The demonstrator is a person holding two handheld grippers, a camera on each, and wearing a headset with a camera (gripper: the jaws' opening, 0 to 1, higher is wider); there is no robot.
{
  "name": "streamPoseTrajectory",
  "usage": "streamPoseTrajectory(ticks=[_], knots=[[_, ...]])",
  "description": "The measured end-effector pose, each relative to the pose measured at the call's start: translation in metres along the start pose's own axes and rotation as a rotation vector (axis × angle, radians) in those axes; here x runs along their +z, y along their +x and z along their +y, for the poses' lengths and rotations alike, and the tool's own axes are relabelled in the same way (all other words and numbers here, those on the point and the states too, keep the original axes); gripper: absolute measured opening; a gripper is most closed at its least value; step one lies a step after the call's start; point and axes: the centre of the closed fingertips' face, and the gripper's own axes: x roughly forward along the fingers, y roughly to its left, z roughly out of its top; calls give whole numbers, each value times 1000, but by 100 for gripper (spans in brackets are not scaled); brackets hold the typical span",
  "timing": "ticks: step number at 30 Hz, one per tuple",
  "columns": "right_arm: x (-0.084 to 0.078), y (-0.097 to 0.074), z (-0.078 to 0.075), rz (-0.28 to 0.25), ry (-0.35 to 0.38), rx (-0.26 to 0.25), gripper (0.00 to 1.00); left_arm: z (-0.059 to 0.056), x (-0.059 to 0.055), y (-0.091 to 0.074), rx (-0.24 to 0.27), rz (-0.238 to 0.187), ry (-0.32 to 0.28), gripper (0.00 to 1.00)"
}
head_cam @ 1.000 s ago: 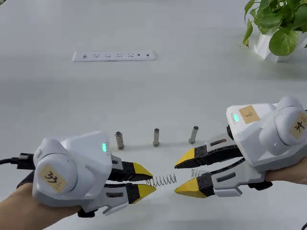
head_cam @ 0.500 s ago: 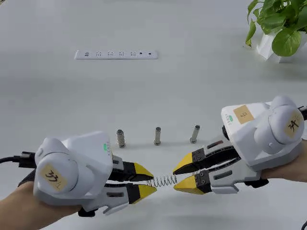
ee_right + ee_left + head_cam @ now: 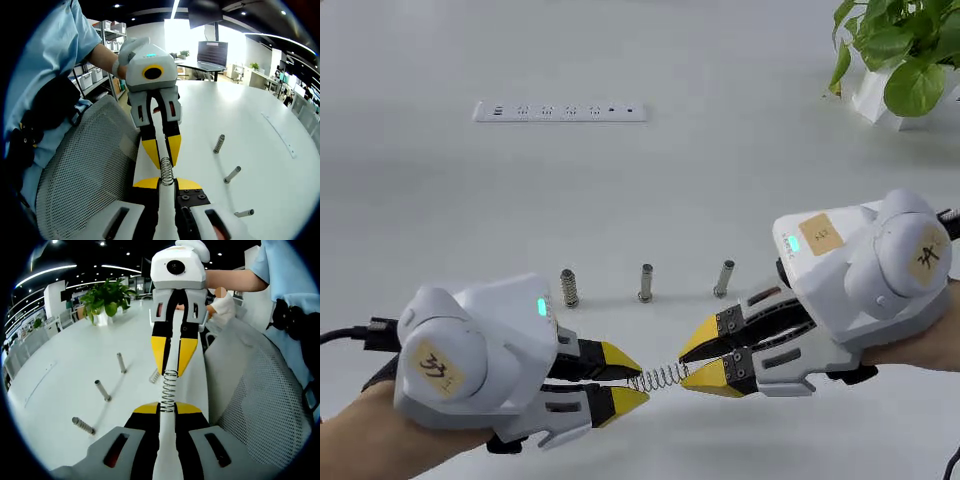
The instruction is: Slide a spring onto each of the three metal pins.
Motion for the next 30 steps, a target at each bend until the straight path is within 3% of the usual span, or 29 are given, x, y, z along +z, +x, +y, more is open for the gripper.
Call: streamPoseTrajectory(ticks=[13,26,27,30], knots=[[21,-2,-3,5,-72,-5,7,0,2,2,-4,-5,-3,7],[18,-2,-4,17,-81,0,7,0,3,3,-4,-13,-10,6],[18,-2,-4,17,-80,0,10,0,3,3,-4,-16,-9,6],[15,-1,-7,49,-103,-20,37,1,5,4,-3,-21,-12,6]])
